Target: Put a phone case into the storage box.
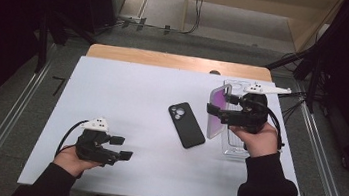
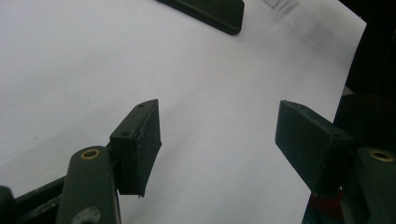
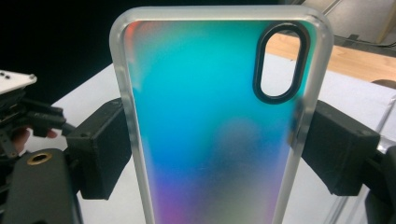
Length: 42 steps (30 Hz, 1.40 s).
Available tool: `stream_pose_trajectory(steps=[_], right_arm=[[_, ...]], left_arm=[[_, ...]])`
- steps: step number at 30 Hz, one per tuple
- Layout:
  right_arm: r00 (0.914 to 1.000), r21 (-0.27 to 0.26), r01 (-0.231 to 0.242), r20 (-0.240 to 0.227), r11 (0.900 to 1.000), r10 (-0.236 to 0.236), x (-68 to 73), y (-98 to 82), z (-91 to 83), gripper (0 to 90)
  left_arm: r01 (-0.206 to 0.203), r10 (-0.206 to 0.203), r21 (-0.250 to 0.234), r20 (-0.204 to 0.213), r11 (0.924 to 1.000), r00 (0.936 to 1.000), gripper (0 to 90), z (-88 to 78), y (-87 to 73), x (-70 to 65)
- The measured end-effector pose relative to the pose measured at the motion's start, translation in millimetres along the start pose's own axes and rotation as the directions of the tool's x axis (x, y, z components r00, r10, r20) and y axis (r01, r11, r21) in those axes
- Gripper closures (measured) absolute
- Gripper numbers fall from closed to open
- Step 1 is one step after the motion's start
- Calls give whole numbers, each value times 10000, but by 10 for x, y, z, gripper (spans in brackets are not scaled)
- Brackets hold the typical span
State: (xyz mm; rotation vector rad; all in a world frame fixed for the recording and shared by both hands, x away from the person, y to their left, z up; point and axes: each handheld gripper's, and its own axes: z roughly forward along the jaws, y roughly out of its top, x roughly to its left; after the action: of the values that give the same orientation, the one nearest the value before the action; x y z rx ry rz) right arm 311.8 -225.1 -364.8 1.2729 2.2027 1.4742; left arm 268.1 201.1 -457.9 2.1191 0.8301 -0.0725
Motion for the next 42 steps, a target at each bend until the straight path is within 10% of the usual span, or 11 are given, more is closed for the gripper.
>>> stream_pose_trajectory(steps=[16, 25, 42], right_arm=[[9890, -452, -211, 1454, 9988, 274, -220, 70, -74, 146], [9523, -934, -531, 2948, 9942, 785, -398, 35, -94, 146], [8829, -1825, -883, 4407, 9792, 1618, -721, -34, 108, 145]], left_arm=[[330, -332, -80, -308, 9994, 9990, 316, -98, -101, 0], [324, -326, -79, -344, 9994, 9989, 316, -99, -103, 5], [311, -313, -51, -304, 9995, 9990, 316, -64, -78, 15]])
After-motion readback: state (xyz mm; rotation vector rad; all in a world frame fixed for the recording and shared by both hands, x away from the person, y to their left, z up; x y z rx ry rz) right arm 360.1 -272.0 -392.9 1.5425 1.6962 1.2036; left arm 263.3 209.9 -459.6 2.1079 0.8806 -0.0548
